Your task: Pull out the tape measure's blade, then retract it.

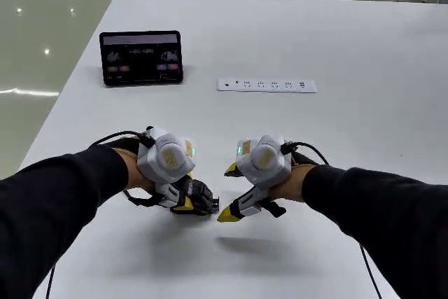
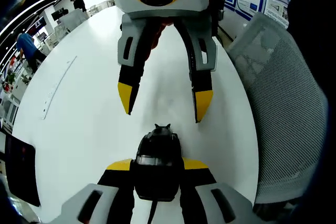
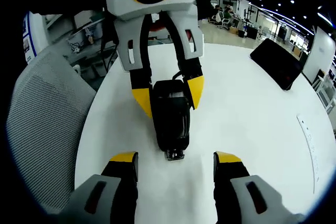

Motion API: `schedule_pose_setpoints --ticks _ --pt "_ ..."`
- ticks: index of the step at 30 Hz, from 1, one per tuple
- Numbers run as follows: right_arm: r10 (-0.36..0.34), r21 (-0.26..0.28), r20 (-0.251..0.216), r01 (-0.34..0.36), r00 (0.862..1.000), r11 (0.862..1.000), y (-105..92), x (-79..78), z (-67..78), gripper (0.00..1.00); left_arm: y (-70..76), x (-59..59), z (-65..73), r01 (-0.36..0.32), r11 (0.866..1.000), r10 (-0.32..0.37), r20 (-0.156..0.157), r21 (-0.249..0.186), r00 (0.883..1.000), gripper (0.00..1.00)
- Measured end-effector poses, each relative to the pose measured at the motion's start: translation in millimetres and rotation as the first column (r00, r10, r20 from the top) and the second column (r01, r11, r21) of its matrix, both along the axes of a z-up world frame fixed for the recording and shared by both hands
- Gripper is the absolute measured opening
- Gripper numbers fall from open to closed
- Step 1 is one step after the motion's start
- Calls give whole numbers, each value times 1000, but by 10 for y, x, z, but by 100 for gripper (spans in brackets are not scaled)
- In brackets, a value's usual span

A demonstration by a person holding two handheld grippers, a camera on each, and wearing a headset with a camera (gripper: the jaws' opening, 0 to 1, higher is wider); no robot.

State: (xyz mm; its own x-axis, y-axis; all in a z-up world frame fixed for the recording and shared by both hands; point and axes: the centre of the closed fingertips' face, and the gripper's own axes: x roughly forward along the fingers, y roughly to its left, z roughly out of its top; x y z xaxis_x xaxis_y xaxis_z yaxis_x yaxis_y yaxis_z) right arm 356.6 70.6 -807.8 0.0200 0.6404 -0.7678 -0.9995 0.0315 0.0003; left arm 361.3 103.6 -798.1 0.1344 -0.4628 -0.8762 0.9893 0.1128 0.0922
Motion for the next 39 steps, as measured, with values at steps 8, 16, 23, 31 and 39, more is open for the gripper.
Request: schedule_pose_setpoints --ticks 8,16,23,31,39 --pt "36 -32 7 -35 999 999 81 -11 -159 37 5 -6 4 3 1000 -3 -10 21 1000 29" --pt "106 -86 44 -102 993 991 68 -34 -281 21 8 -7 13 -3 1000 3 -13 9 1000 29" --pt "99 -85 43 -95 994 992 111 -20 -316 14 8 0 12 -6 1000 6 -15 8 1000 29" --pt "56 -80 -2 -56 998 995 102 -8 -323 9 9 0 13 -12 1000 12 -16 -3 1000 29" --pt "44 -97 -27 -47 999 994 85 -21 -326 8 13 -7 13 -14 1000 13 -22 -9 1000 29"
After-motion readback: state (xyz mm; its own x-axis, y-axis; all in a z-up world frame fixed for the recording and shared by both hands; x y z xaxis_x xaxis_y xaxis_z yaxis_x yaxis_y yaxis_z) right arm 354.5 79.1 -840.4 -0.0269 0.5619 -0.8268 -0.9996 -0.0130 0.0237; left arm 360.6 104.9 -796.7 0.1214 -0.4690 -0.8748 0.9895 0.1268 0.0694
